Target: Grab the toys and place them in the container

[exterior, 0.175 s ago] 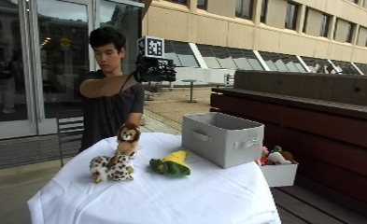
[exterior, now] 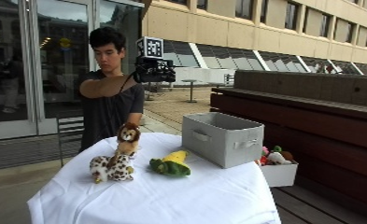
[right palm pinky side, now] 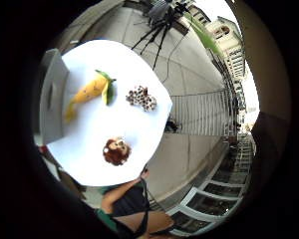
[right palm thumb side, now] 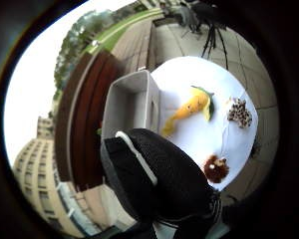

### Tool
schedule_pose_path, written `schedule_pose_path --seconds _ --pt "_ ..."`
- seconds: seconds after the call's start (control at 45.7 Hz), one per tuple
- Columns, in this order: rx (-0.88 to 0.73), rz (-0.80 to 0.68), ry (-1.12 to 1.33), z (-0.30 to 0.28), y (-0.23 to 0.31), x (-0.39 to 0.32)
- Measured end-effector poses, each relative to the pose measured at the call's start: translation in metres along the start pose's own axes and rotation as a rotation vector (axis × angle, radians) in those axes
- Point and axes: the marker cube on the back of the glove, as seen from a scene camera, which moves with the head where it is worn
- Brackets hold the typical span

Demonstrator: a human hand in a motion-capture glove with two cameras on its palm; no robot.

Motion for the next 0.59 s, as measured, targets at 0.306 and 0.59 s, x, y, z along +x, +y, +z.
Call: schedule_pose_path --seconds 0.306,0.59 --pt "-0.006 0.002 -0.008 0.003 0.004 0.005" --pt "-0.020 0.050 0.006 0.025 0.051 0.056"
